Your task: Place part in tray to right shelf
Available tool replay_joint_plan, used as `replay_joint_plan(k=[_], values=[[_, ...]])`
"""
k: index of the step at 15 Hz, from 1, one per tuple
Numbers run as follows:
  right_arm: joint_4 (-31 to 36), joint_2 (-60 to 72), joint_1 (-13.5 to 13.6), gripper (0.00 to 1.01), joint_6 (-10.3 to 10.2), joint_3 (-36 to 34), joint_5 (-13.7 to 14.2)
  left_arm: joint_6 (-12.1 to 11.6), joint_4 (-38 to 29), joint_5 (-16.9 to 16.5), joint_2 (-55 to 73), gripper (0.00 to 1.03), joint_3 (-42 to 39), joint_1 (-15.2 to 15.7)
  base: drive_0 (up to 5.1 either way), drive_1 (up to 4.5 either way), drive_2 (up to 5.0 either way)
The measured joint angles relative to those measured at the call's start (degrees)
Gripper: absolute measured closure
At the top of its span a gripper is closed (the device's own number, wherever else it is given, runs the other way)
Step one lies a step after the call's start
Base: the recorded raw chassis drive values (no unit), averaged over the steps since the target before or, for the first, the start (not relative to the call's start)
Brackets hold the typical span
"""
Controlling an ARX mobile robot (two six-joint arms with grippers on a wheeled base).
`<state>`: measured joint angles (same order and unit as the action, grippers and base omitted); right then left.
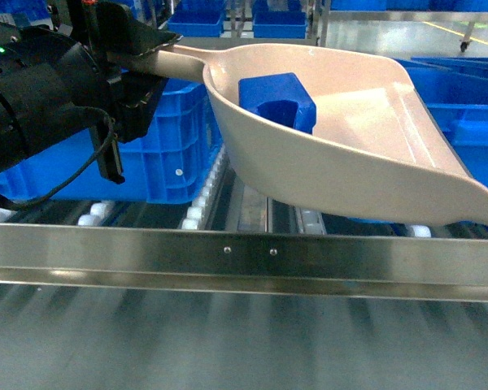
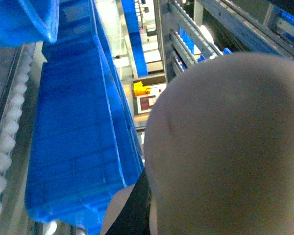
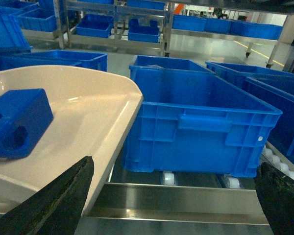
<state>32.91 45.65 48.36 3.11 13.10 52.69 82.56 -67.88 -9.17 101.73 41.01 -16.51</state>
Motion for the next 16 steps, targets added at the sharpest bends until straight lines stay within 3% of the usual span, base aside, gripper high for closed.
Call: replay_joint_plan(k=[16], values=[[0.0, 0.0, 0.0, 0.03, 0.0, 0.0, 0.0, 0.0, -0.1, 0.1, 0.0, 0.87, 0.0, 0.1, 0.0, 0.00, 0.0]])
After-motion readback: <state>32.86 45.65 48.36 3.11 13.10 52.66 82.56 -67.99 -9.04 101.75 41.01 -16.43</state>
